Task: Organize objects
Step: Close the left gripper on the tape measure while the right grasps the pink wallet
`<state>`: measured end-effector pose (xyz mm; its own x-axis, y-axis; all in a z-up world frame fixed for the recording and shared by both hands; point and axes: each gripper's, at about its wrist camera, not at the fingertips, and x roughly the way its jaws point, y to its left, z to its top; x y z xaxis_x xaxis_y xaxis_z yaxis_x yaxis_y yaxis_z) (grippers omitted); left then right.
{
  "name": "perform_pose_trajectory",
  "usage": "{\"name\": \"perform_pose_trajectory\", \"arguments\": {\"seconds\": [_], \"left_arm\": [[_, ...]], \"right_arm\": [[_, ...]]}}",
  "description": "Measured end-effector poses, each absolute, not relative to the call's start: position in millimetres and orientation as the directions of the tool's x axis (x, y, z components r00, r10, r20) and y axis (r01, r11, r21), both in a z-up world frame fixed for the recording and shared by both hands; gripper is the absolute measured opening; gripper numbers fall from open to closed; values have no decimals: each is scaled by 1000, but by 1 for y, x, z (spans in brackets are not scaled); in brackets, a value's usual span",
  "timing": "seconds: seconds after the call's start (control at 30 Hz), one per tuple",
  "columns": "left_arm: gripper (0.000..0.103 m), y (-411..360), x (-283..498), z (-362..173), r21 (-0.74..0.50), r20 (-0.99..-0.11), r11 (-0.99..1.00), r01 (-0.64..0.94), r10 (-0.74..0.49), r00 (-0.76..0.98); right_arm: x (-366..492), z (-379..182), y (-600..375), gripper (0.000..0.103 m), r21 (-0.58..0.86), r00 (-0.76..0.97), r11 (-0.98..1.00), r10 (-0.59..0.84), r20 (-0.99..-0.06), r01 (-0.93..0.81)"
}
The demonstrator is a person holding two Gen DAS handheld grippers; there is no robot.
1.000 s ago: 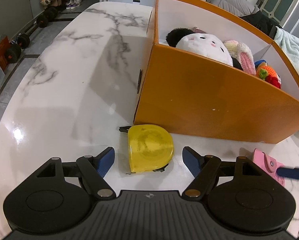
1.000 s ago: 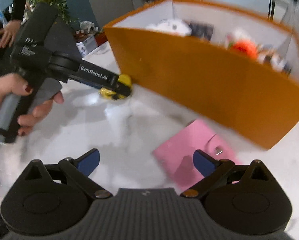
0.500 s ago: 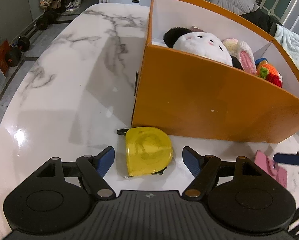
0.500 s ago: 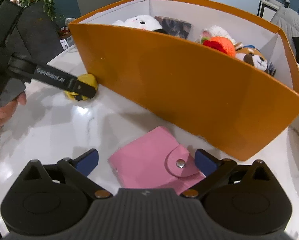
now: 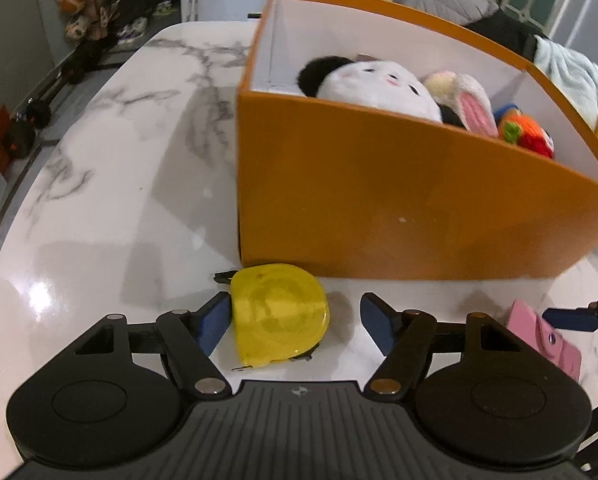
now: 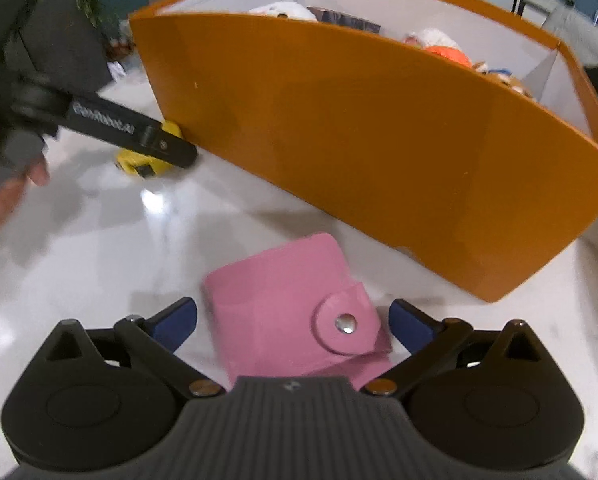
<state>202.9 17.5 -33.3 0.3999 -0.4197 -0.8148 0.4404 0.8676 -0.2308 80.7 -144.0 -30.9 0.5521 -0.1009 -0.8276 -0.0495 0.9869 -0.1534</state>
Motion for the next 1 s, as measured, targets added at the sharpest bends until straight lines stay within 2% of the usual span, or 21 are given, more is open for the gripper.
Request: {"name": "perform_pose_trajectory", "arguments": {"seconds": [0.1,0.17,0.23,0.33,0.6,1.0], "left_arm": [[80,19,199,-33,-241,-809,863,443,-431,400],[61,19,196,-32,-244,-804,859,449,-438,402],[61,18,195,-32,-259,-802,849,461,-455,386],[61,14,192,-32,-276,-800,839,470,-472,372],[60,16,184,-31,-339,-795,816,468,-515,321],[60,20,167,-31,-307,-805,822,479,-493,331]], "right_arm": [[72,-32,-139,102,-150,567,988,-113,-816,-20],[67,-33,-136,102,-149,573,989,-135,-808,22],[63,-34,-133,101,-152,582,987,-152,-799,49],[57,-32,-129,91,-151,599,987,-151,-786,51],[42,-31,-116,89,-143,590,987,-157,-792,70],[25,-28,-108,88,-123,558,981,-185,-809,147]]}}
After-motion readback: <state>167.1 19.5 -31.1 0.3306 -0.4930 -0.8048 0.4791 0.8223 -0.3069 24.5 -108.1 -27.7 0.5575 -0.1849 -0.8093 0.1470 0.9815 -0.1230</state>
